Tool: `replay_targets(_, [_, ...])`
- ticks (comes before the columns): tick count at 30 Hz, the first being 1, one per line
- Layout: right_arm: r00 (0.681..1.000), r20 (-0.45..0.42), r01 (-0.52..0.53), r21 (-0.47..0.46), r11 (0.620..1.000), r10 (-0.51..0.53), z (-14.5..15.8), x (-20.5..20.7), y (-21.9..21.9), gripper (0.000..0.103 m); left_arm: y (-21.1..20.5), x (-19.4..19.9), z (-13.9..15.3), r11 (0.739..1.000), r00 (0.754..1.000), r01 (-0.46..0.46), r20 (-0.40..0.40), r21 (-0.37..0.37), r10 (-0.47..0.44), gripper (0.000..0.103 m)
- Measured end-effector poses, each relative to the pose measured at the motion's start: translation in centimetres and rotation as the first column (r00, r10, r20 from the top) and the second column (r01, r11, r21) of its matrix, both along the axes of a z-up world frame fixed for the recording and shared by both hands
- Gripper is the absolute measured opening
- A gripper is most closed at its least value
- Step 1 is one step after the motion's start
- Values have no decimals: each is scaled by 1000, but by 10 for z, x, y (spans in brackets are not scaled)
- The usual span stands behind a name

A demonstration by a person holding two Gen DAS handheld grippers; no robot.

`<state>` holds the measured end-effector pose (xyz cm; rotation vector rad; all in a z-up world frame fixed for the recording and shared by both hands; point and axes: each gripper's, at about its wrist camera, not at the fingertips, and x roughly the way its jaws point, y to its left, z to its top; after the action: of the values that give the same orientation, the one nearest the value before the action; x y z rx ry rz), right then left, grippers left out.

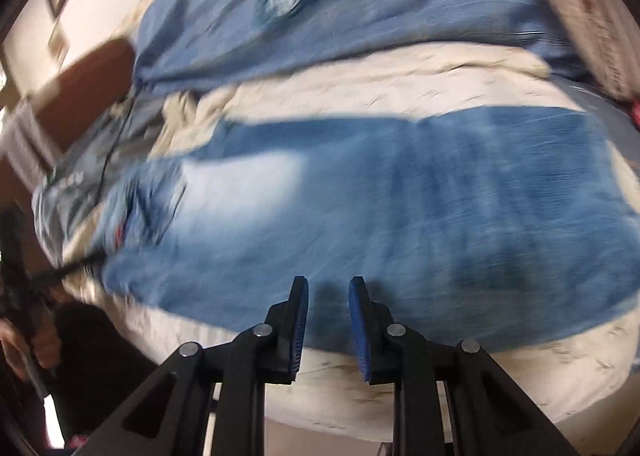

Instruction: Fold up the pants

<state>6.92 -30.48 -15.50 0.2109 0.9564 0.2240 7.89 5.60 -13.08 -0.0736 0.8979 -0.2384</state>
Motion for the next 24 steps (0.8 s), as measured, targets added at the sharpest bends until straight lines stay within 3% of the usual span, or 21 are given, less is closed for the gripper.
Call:
replay_targets(2, [998,-44,-36,-33,999,35,-12,3,9,26,-12,-4,8,999,998,48,42,8,-48,45])
replay_targets(3, [998,-41,-46,-51,998,44,-18,0,11,26,-21,-5,9,997,996,72,52,15,-73,57])
replay_targets(5, [998,-28,-60,-60,996,58,-17,-6,10,25,-34,-2,0,995,996,82,39,49,-84,72])
replay_targets(8, [999,-25,-27,-17,999,27,-10,-16,-4,25,-57,12,-34,982,991,108,-93,157,-94,75])
replay_targets(10, [999,25,27,13,1000,-27,2,-23,-22,25,-65,10,-44,970,991,119,-84,212,-103,77])
replay_targets(13, [977,104,176,97,980,-186,18,-39,-64,25,-68,9,-35,972,990,124,-89,197,-108,82])
replay_targets(16, [922,119,330,253,909,-368,21,-51,-111,25,-66,11,-14,989,991,115,-83,96,-107,82])
replay_targets(18, [865,120,411,388,825,-487,20,-64,-143,26,-68,7,6,993,992,116,-55,-1,-116,82])
replay_targets(21, [785,159,458,502,734,-599,25,-85,-173,27,-81,2,31,991,993,121,7,-59,-120,84])
replay_targets(24, [731,260,473,474,743,-631,42,-102,-181,27,-98,-6,58,992,990,118,89,-46,-113,92])
